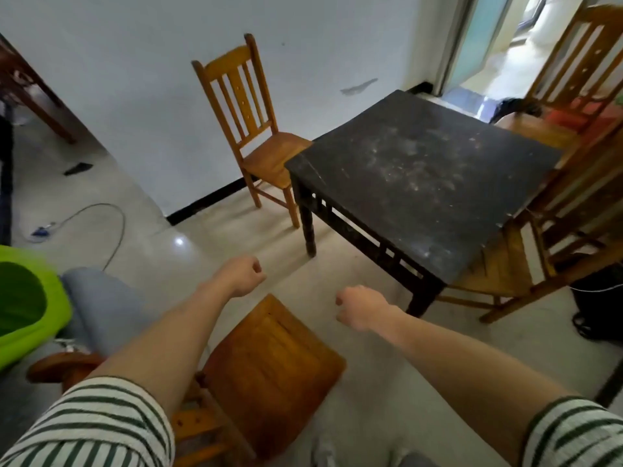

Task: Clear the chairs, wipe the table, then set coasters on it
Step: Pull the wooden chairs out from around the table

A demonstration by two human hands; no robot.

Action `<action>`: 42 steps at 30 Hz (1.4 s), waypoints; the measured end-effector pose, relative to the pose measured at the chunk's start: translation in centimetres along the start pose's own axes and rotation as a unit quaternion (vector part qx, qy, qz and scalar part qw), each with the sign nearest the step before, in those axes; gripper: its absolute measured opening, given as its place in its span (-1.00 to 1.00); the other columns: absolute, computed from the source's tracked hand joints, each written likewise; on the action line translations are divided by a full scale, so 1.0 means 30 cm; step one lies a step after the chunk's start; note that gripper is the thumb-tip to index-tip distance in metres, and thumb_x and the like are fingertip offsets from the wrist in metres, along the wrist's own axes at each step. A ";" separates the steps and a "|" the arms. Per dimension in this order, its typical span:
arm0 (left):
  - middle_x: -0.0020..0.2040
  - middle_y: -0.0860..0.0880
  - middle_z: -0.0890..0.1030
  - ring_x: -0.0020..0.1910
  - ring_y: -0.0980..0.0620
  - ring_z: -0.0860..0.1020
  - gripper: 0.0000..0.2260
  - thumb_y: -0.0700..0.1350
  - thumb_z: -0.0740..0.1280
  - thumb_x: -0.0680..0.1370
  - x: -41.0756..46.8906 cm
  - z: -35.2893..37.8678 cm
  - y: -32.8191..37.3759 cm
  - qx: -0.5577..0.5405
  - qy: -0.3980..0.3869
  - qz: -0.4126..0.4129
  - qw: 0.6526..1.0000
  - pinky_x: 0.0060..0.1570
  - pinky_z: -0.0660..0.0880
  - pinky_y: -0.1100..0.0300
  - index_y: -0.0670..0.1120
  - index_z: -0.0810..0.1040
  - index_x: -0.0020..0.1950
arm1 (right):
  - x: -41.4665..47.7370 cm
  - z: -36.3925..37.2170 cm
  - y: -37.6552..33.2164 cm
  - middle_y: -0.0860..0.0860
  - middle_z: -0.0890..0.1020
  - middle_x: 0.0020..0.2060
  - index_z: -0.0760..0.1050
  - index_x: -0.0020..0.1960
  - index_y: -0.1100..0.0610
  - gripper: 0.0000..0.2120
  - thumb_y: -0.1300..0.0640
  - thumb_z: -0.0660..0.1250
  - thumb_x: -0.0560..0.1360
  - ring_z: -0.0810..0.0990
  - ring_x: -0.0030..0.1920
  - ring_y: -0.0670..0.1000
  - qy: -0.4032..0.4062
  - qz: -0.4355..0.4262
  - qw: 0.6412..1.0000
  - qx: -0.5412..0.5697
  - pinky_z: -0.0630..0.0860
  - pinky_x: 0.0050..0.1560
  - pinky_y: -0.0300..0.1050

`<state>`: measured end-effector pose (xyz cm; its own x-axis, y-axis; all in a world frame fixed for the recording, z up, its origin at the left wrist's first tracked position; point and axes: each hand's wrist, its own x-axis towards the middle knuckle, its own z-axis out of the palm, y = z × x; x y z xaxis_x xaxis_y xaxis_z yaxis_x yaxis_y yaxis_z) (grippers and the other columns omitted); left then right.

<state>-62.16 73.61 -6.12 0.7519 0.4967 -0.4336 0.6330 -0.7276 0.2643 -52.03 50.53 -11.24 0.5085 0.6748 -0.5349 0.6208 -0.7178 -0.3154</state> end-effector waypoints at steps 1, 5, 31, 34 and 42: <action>0.12 -0.10 0.57 0.06 -0.04 0.53 -0.75 0.01 0.28 0.60 -0.028 0.008 -0.060 0.007 0.004 -0.014 1.000 0.01 0.47 0.11 -0.10 0.53 0.19 | -0.005 0.043 -0.052 0.07 0.62 0.09 0.50 0.27 0.09 -0.69 0.06 0.28 0.55 0.61 0.04 0.10 -0.012 -0.005 1.000 0.001 0.56 -0.06 -0.08; 0.18 -0.15 0.57 0.13 -0.12 0.53 -0.71 0.02 0.27 0.60 -0.145 0.040 -0.294 -0.005 0.022 -0.073 0.997 0.08 0.48 0.06 -0.13 0.53 0.22 | -0.040 0.174 -0.212 0.12 0.59 0.17 0.48 0.29 0.13 -0.71 0.11 0.23 0.59 0.58 0.15 0.16 -0.040 -0.031 0.998 -0.028 0.55 0.13 0.05; 0.34 -0.17 0.48 0.19 -0.20 0.55 -0.26 -0.02 0.48 0.44 -0.605 0.225 -0.904 -0.417 0.214 -0.356 0.808 0.10 0.57 -0.08 -0.15 0.20 0.52 | -0.224 0.941 -0.801 0.27 0.55 0.12 0.37 0.29 0.18 -0.54 -0.04 0.36 0.52 0.61 0.02 0.27 -0.346 0.348 0.529 0.692 0.64 -0.04 0.17; 0.13 -0.15 0.52 0.00 -0.16 0.59 -0.31 -0.12 0.45 0.49 -0.574 0.202 -0.919 -0.496 0.163 -0.350 0.778 -0.13 0.59 -0.02 -0.20 0.17 0.51 | -0.237 0.949 -0.826 0.19 0.58 -0.08 0.41 0.13 0.23 -0.61 -0.02 0.38 0.48 0.59 -0.10 0.15 -0.351 0.371 0.516 0.688 0.58 -0.22 -0.02; 0.02 -0.22 0.58 -0.12 -0.18 0.62 -0.52 -0.22 0.42 0.47 -0.463 0.119 -0.845 -0.567 0.078 -0.310 0.759 -0.18 0.60 -0.14 -0.13 0.28 0.30 | -0.199 0.859 -0.708 0.20 0.57 -0.12 0.43 0.15 0.24 -0.65 0.10 0.40 0.45 0.59 -0.12 0.16 -0.243 0.400 0.530 0.707 0.58 -0.10 0.02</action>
<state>-89.31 83.46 -9.88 0.2006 0.6921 -0.6933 0.5593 0.5001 0.6611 -83.63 57.32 -21.54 -0.1567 0.1797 -0.9712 -0.9204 -0.3832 0.0776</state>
